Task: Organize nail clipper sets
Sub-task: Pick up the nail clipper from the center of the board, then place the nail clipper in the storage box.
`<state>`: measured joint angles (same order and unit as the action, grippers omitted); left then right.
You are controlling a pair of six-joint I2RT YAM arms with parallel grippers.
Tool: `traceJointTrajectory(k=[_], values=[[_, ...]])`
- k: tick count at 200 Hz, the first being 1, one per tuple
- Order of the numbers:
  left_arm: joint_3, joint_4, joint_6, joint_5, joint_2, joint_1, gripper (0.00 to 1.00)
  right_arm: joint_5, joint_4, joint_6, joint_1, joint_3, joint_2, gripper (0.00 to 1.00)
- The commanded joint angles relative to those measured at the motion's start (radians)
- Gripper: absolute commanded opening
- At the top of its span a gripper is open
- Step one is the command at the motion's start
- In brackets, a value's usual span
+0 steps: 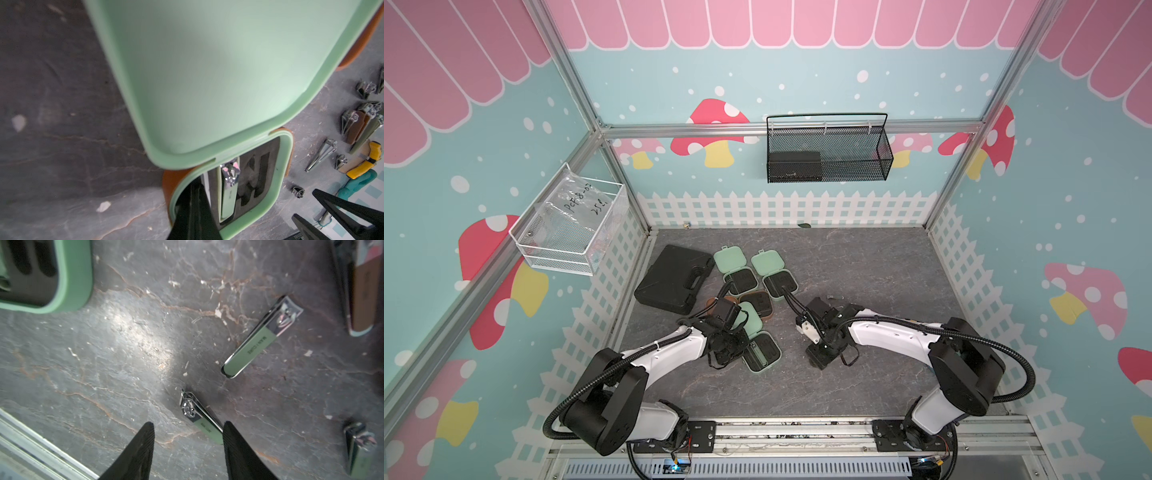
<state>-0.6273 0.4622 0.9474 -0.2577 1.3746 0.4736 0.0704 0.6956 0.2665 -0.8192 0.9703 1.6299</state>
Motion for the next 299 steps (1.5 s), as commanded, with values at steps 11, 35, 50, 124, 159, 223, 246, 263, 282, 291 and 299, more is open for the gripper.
traceJointTrajectory(k=[11,35,50,124,159,223,246,263,282,291,299], values=[[0.004,0.023,0.019,0.031,0.034,0.008,0.00,-0.091,0.066,-0.008,-0.005,0.034,0.038,0.57],[0.004,0.020,0.019,0.028,0.040,0.008,0.00,-0.090,0.059,-0.015,-0.006,0.034,0.068,0.54],[0.006,0.016,0.021,0.028,0.040,0.009,0.00,-0.082,0.047,-0.022,-0.006,0.029,0.083,0.52],[0.005,0.015,0.019,0.026,0.046,0.010,0.00,-0.048,0.014,-0.036,-0.006,0.016,0.147,0.29],[0.006,0.013,0.018,0.025,0.047,0.010,0.00,-0.040,0.016,-0.034,-0.005,0.018,0.156,0.04],[0.018,0.003,0.025,0.025,0.038,0.010,0.00,0.035,0.034,0.045,-0.036,0.181,0.075,0.00],[0.023,-0.003,0.027,0.025,0.036,0.010,0.00,0.132,-0.036,0.086,-0.056,0.249,0.092,0.00],[0.025,-0.007,0.027,0.025,0.037,0.010,0.00,0.195,-0.097,0.112,-0.064,0.281,0.130,0.00],[0.027,-0.013,0.027,0.022,0.041,0.010,0.00,0.244,-0.140,0.134,-0.067,0.321,0.193,0.00],[0.026,-0.016,0.026,0.020,0.044,0.010,0.00,0.257,-0.147,0.139,-0.072,0.346,0.227,0.00],[0.025,-0.017,0.025,0.019,0.047,0.010,0.00,0.266,-0.149,0.139,-0.076,0.369,0.257,0.00]])
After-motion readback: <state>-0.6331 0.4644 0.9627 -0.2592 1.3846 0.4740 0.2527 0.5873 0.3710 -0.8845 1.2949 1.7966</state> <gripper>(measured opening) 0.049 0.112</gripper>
